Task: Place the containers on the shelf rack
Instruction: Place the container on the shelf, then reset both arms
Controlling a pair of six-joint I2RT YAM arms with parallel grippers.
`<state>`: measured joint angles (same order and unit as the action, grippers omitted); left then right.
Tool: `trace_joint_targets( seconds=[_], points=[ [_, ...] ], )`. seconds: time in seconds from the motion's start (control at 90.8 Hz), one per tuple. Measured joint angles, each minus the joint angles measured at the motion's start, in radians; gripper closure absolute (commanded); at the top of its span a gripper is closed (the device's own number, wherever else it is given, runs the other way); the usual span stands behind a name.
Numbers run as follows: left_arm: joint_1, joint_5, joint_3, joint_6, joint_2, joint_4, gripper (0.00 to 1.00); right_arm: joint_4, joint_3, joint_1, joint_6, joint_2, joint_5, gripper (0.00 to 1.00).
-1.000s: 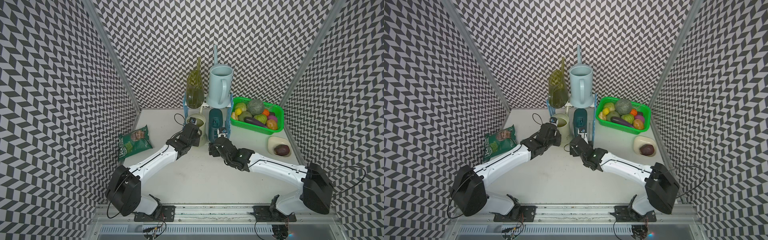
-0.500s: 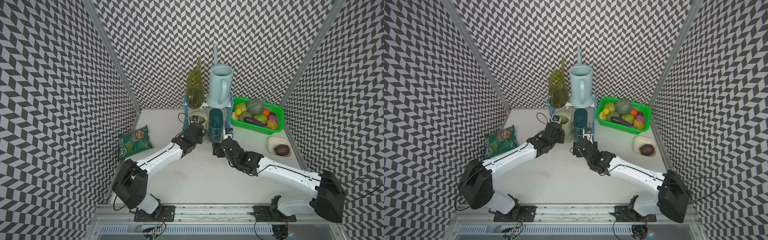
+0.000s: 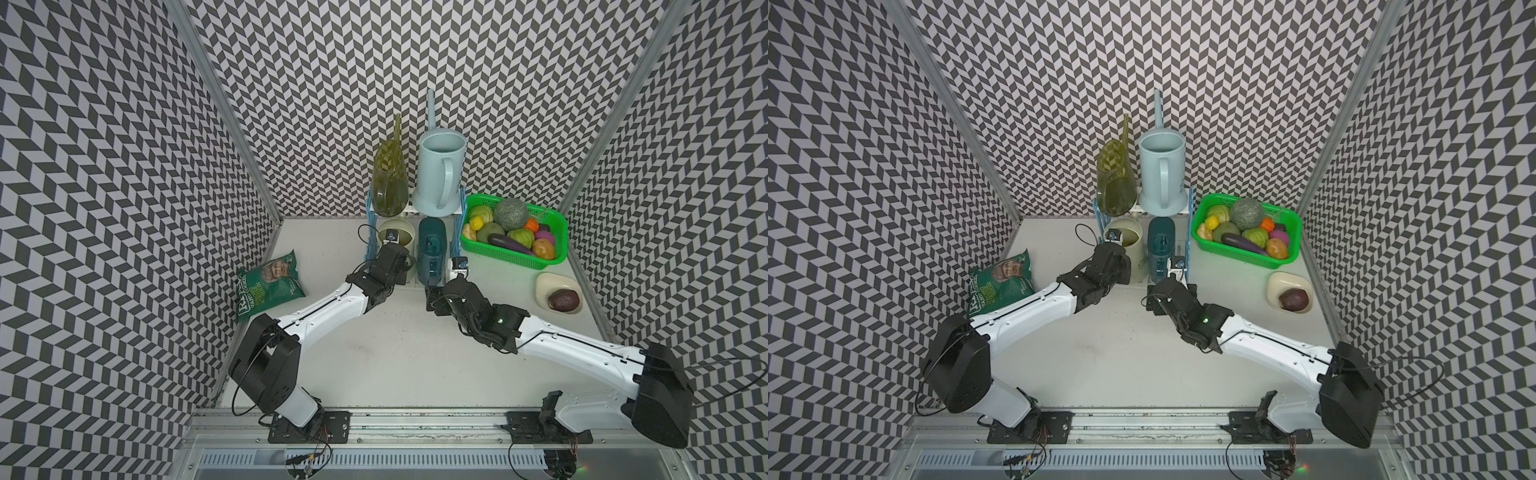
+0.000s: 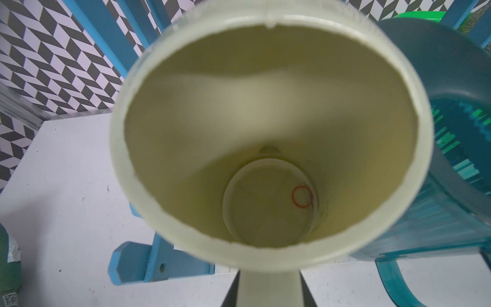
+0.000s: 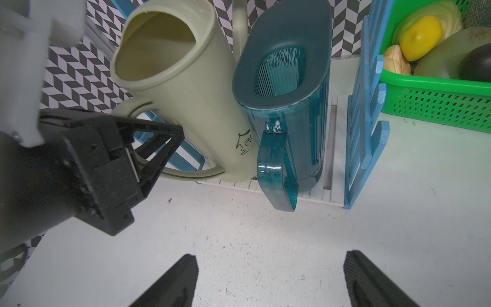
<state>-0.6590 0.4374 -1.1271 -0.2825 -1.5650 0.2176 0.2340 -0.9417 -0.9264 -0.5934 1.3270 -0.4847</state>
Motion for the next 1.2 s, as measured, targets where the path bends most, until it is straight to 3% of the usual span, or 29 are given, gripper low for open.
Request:
trace_joint_targets(
  seconds=[0.275, 0.782, 1.069, 1.201],
  points=[
    [0.000, -0.008, 0.000, 0.000, 0.000, 0.034, 0.68, -0.003, 0.013, 0.000, -0.002, -0.040, -0.017, 0.09],
    [0.000, -0.026, 0.000, 0.011, 0.016, 0.104, 0.61, -0.003, 0.025, 0.000, 0.001, -0.086, -0.026, 0.06],
    [0.000, -0.049, 0.023, 0.063, 0.202, 0.140, 0.51, -0.048, 0.090, 0.009, 0.056, -0.180, -0.075, 0.00],
    [0.002, -0.050, 0.081, 0.113, 0.336, 0.127, 0.36, -0.089, 0.132, 0.056, 0.113, -0.232, -0.079, 0.00]
  ],
)
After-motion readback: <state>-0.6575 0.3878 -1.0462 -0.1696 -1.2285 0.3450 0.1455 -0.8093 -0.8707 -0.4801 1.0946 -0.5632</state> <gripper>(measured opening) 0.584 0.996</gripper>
